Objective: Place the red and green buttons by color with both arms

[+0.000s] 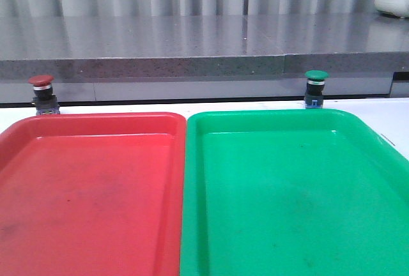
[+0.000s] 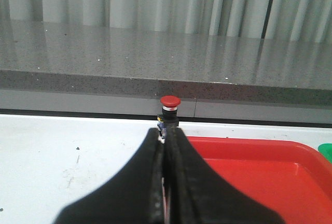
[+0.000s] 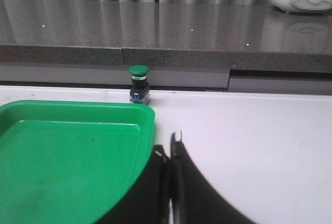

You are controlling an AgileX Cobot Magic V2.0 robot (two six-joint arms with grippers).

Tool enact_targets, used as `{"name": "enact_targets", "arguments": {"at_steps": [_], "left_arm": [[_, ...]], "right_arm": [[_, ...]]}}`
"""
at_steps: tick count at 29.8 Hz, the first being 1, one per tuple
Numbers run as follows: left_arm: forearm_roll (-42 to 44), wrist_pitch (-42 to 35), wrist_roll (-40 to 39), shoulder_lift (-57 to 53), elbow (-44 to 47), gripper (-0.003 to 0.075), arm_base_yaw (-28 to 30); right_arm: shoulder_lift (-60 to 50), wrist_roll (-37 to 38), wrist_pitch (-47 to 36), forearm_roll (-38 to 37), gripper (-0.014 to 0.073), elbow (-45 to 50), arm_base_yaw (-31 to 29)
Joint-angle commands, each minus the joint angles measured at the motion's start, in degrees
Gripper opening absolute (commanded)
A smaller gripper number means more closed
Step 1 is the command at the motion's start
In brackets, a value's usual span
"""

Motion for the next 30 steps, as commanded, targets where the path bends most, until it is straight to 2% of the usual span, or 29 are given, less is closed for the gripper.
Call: {"name": "enact_targets", "arguments": {"at_steps": [1,21,24,27,30], "left_arm": [[0.05,-4.47,-0.1,-0.89,1.33,-0.002,0.16],[0.05,-4.58,-0.1,-0.89,1.33,-0.002,0.16],[0.05,-7.93,-0.1,-0.89,1.33,-0.002,0.16],[0.05,-11.39,-0.21,-0.89,-0.27,-0.002,0.16],[0.05,-9.85,-0.21,-0.89,-5.36,-0.002,0.16]], "right_arm": [[-0.95,-0.04,-4.8,-0.41,-0.0108,-0.39,-0.48],[-0.95,-0.04,-4.8,-0.41,-0.0108,-0.39,-0.48],[-0.95,-0.17,-5.44,-0.41,-0.0108,-0.39,-0.48],[-0.95,-0.24,-6.3,-0.41,-0.0108,-1.54,-0.41],[-0.95,-0.29,-4.03,-0.41,-0.0108,-5.63,-0.41]]}}
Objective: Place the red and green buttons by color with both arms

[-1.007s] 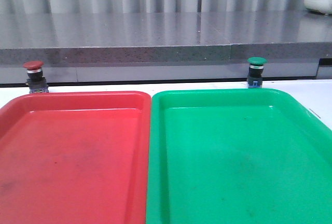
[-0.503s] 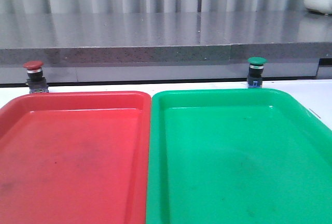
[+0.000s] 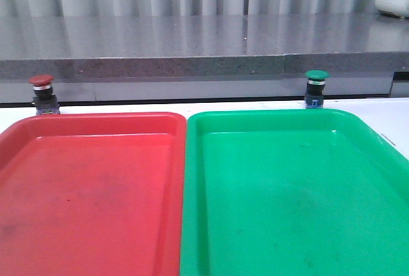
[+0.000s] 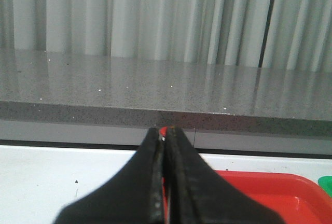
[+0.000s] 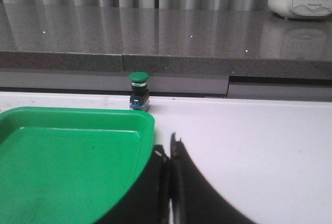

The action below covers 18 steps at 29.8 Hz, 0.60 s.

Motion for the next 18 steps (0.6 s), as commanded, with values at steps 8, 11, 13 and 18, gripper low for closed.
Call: {"name": "enact_targets", "arguments": {"at_steps": [8,11,13,18], "left_arm": [[0.05,11.48,-0.21,5.27,-23.71,-0.002,0.16],[0.05,18.78,-0.21,10.89,-31.24,-0.002,0.16],[0.05,23.49,-0.21,14.59,-34.83,-0.002,0.16],[0.05,29.38,-0.21,22.03,-37.55,-0.002,0.16]], "right_arm": [[2.91,-1.22,8.64,-0.46,-0.0108,-19.94,-0.41],[7.83,-1.22,14.12,-0.46,-0.0108,-26.07,-0.41],[11.77,-1.22,18.19,-0.46,-0.0108,-29.58,-0.41],[20.0,-0.89,24.48,-0.46,-0.0108,-32.14,-0.41]]}}
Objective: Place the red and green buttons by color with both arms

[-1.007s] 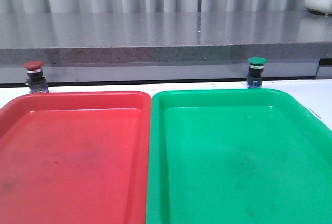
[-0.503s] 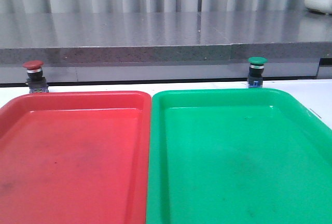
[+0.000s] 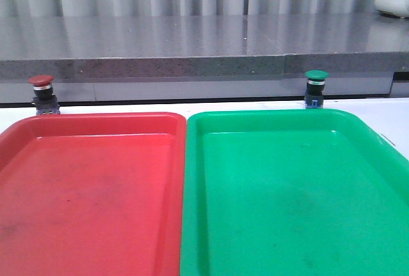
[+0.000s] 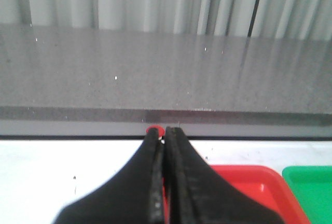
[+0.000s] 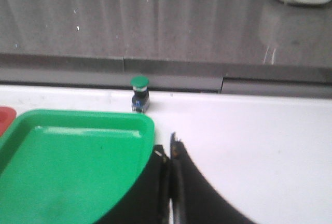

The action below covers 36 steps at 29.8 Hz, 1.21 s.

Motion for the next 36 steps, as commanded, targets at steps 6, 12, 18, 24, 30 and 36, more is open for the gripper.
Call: {"name": "enact_targets", "arguments": {"at_steps": [6,12,18,24,30,36], "left_arm": [[-0.37,0.17,-0.21,6.91,-2.0,-0.002,0.16],[-0.37,1.0,-0.21,8.9,-2.0,-0.002,0.16],[-0.14,0.96,-0.21,9.58,-2.0,0.008,0.16],[-0.14,0.06,-0.21,9.58,-2.0,0.0502,0.16],[0.12,-0.01,-0.21,9.58,-2.0,0.0512,0.16],[1.36,-0.57,-0.21,12.22,-2.75,0.0512,0.16]], "right_arm": [[8.41,-0.36,-0.8,-0.46,-0.0108,-2.11,-0.41],[9.85,-0.36,-0.8,-0.46,-0.0106,-2.05,-0.41],[9.85,-0.69,-0.75,-0.46,0.0091,-2.05,-0.41],[9.85,-0.36,-0.75,-0.46,0.0453,-2.05,-0.41],[9.85,-0.36,-0.75,-0.46,0.0458,-2.05,-0.41],[9.85,-0.36,-0.75,-0.46,0.0458,-2.05,-0.41]]}}
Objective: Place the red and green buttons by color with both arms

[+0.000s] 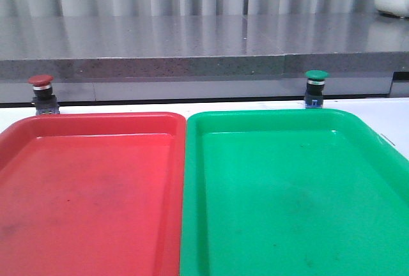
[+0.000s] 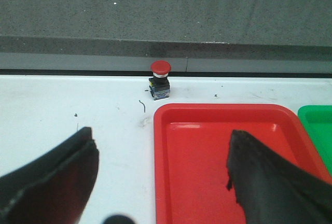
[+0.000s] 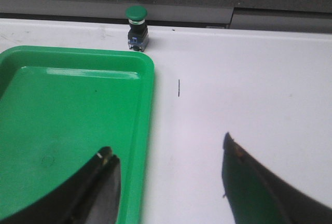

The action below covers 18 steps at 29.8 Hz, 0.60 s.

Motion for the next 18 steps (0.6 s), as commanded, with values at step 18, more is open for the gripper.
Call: {"name": "enact_targets", "arguments": {"at_steps": [18], "left_arm": [[0.7,-3.77,-0.21,28.92,-17.32,0.0512,0.16]], "right_arm": [[0.79,-0.36,-4.07,-0.46,0.0458,-1.91,-0.41]]}}
